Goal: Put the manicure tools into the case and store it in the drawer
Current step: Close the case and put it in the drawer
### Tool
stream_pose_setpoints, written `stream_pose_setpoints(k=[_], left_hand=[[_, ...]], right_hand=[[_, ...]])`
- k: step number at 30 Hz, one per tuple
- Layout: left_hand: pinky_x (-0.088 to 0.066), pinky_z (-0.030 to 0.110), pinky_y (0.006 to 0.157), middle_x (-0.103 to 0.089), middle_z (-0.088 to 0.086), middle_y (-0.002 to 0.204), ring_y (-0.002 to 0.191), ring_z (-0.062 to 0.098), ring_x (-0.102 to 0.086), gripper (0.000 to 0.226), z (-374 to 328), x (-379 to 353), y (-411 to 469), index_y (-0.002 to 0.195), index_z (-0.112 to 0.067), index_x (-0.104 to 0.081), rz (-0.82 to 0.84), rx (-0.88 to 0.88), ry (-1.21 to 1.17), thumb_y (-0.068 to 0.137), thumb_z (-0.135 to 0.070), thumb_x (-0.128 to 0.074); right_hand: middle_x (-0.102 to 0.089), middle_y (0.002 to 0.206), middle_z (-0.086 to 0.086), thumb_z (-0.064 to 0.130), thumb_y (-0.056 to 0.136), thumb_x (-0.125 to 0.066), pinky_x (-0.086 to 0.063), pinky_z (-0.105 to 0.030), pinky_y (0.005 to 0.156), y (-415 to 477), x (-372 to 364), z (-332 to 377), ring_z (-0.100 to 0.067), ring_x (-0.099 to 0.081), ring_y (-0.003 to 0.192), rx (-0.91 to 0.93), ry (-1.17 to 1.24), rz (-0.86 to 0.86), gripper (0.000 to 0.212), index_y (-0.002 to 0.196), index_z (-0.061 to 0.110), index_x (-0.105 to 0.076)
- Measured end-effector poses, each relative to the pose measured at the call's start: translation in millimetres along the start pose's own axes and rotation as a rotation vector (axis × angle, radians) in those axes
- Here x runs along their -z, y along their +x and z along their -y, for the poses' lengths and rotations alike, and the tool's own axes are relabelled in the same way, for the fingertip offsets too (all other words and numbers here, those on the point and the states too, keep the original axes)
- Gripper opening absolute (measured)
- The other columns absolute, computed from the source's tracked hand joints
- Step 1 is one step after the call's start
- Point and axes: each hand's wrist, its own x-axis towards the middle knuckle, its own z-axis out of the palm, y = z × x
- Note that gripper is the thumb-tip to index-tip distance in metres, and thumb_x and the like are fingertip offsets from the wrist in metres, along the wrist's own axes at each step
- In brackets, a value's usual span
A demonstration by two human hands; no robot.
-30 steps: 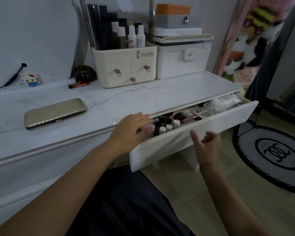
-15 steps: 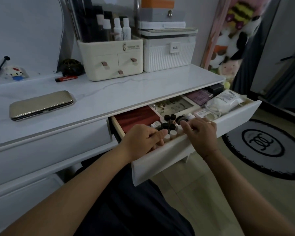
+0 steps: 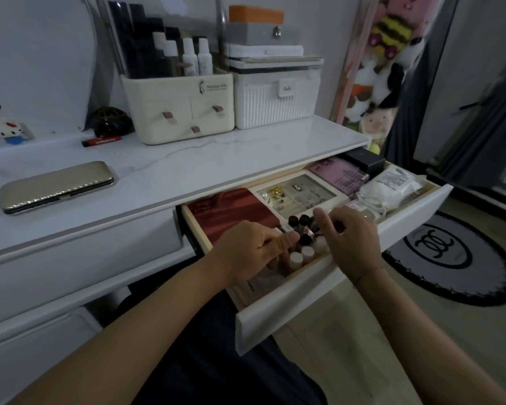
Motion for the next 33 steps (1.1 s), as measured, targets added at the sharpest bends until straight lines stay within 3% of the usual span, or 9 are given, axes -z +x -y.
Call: stream_pose_setpoints(k=[4,8,12,15,17,19,25,30,33], left_hand=[[-0.051,0.042,0.071,-0.071,0.004,0.074,0.07,0.019,-0.066,0.076,31.6,46.1,-5.6,0.081,-0.012,-0.071,-0.255,0.126,0.113,0.082,-0.072,-0.026],[-0.043,0.028,0.089,-0.069,-0.001,0.109,0.103,0.017,-0.06,0.051,69.9,103.5,-30.8,0.105,-0.019,-0.069,-0.466,0.236,0.159,0.088,-0.055,-0.038],[-0.037,0.028,0.094,-0.062,0.005,0.123,0.116,0.023,-0.054,0.046,109.3,161.5,-70.1,0.118,-0.014,-0.063,-0.71,0.436,0.255,0.093,-0.048,-0.045],[-0.039,0.042,0.103,-0.056,0.011,0.133,0.121,0.029,-0.05,0.058,139.0,193.3,-105.3,0.127,-0.011,-0.056,-0.796,0.695,0.294,0.094,-0.054,-0.037],[-0.035,0.045,0.105,-0.05,0.015,0.139,0.126,0.031,-0.047,0.071,147.2,208.0,-123.5,0.133,-0.008,-0.049,-0.771,0.808,0.242,0.091,-0.062,-0.031],[-0.028,0.038,0.11,-0.039,0.01,0.15,0.136,0.027,-0.038,0.066,150.1,216.4,-132.2,0.144,-0.011,-0.037,-0.732,0.877,0.147,0.094,-0.055,-0.034],[-0.024,0.033,0.111,-0.032,0.003,0.154,0.14,0.019,-0.032,0.067,146.8,221.3,-126.1,0.148,-0.018,-0.027,-0.727,0.849,-0.006,0.093,-0.054,-0.037],[-0.024,0.029,0.109,-0.027,0.002,0.156,0.141,0.018,-0.029,0.072,134.5,211.8,-106.5,0.15,-0.017,-0.022,-0.779,0.792,-0.151,0.092,-0.054,-0.043],[-0.024,0.034,0.113,-0.026,0.002,0.156,0.141,0.019,-0.028,0.074,122.6,197.0,-85.1,0.15,-0.019,-0.022,-0.769,0.778,-0.235,0.09,-0.057,-0.044]], right_hand=[[-0.054,0.081,0.003,0.06,0.079,-0.044,-0.04,-0.019,0.067,31.9,-15.0,49.7,-0.009,-0.049,0.073,0.083,0.268,0.066,0.045,0.08,0.017,-0.057],[-0.052,0.118,0.002,0.048,0.08,-0.06,-0.041,-0.021,0.088,64.2,-61.2,116.1,-0.008,-0.051,0.105,0.136,0.465,0.345,0.055,0.123,0.016,-0.047],[-0.049,0.129,-0.003,0.045,0.082,-0.059,-0.039,-0.026,0.099,81.3,-109.6,186.6,-0.013,-0.049,0.119,0.205,0.582,0.677,0.062,0.133,0.016,-0.037],[-0.043,0.139,-0.004,0.049,0.082,-0.057,-0.034,-0.024,0.099,88.2,-142.9,229.8,-0.014,-0.042,0.127,0.202,0.591,0.809,0.068,0.137,0.019,-0.031],[-0.041,0.141,-0.004,0.048,0.083,-0.057,-0.033,-0.024,0.099,93.5,-163.2,252.0,-0.015,-0.042,0.127,0.176,0.586,0.832,0.069,0.138,0.018,-0.03],[-0.044,0.138,-0.005,0.048,0.083,-0.057,-0.037,-0.028,0.101,99.8,-180.9,268.6,-0.016,-0.046,0.122,0.134,0.595,0.82,0.067,0.137,0.017,-0.032],[-0.047,0.135,-0.002,0.056,0.082,-0.051,-0.038,-0.04,0.105,103.6,-210.4,289.0,-0.02,-0.046,0.121,0.082,0.523,0.736,0.065,0.134,0.019,-0.037],[-0.05,0.124,0.001,0.052,0.082,-0.054,-0.037,-0.029,0.095,108.5,-206.4,279.2,-0.015,-0.047,0.112,-0.025,0.667,0.724,0.061,0.129,0.014,-0.045],[-0.053,0.11,-0.001,0.056,0.077,-0.055,-0.04,-0.03,0.091,117.3,-195.0,255.5,-0.017,-0.05,0.103,-0.079,0.673,0.659,0.061,0.115,0.008,-0.054]])
